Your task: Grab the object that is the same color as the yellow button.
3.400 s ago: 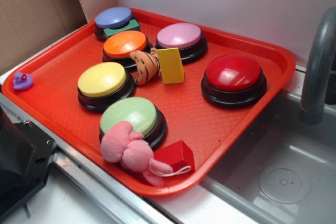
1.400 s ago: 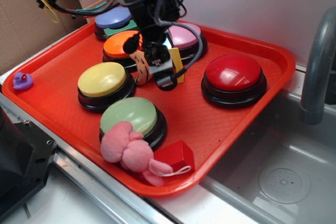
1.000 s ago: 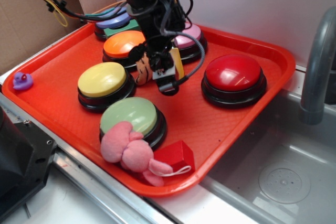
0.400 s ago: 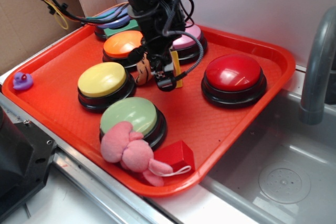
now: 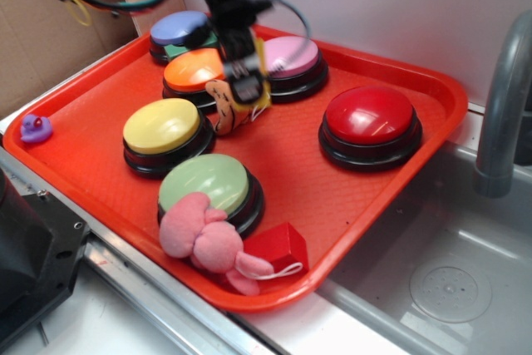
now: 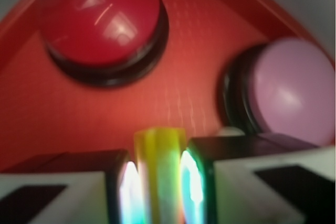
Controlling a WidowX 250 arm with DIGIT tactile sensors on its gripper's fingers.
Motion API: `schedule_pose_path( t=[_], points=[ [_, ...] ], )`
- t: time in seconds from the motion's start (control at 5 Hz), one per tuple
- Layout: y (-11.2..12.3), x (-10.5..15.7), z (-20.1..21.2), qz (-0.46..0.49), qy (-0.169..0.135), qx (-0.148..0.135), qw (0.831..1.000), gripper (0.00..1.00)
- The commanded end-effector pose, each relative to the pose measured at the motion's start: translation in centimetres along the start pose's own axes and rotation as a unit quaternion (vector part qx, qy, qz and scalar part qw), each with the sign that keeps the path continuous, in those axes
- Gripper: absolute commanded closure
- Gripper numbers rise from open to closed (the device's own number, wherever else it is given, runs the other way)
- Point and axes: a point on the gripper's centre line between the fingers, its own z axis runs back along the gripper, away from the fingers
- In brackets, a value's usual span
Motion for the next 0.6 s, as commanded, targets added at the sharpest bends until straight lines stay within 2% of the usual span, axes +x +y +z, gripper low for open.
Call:
schedule_pose_path(
  t=[0.0,0.2,0.4],
  points=[
    [2.5,-3.8,7.0,0.159,0.004,0.017,0.987,1.0],
    [3.1,-5.7,7.8,0.221,0.001,0.029,0.975,1.0],
    [3.5,-7.6,8.7,0.304,0.024,0.045,0.951,1.0]
  ],
)
